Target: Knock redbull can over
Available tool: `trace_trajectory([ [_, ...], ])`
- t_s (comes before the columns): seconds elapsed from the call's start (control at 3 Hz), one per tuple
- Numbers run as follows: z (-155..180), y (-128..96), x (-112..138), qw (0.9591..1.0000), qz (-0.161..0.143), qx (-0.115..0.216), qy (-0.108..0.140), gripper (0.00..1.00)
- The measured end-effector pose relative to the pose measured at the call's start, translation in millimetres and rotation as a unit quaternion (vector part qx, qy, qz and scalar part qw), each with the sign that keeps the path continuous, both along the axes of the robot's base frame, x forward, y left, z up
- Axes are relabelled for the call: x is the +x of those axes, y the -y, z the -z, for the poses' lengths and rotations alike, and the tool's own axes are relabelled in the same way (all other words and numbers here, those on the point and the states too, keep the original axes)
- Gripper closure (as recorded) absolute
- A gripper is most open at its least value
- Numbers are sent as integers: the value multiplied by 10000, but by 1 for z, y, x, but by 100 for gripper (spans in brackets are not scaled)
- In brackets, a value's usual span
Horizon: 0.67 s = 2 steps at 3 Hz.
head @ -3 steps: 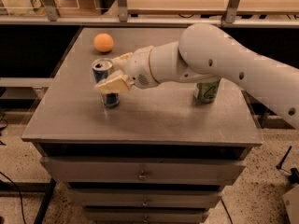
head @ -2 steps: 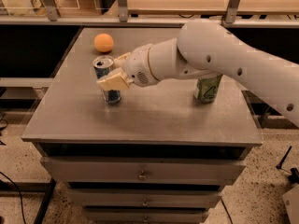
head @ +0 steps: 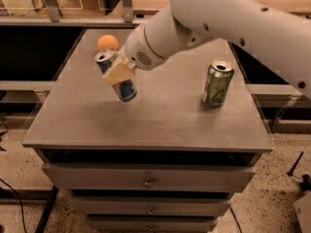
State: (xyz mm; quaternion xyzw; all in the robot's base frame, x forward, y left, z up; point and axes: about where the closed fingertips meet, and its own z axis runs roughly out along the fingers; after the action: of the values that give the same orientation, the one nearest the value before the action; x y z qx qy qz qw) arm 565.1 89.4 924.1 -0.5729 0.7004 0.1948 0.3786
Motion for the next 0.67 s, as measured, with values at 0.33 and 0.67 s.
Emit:
trace_trajectory([
  [0.33,-15,-1,8,9960,27,-887,-39,100],
  [0.67,3,-10,11,9817,-195,-1888,-181,100],
])
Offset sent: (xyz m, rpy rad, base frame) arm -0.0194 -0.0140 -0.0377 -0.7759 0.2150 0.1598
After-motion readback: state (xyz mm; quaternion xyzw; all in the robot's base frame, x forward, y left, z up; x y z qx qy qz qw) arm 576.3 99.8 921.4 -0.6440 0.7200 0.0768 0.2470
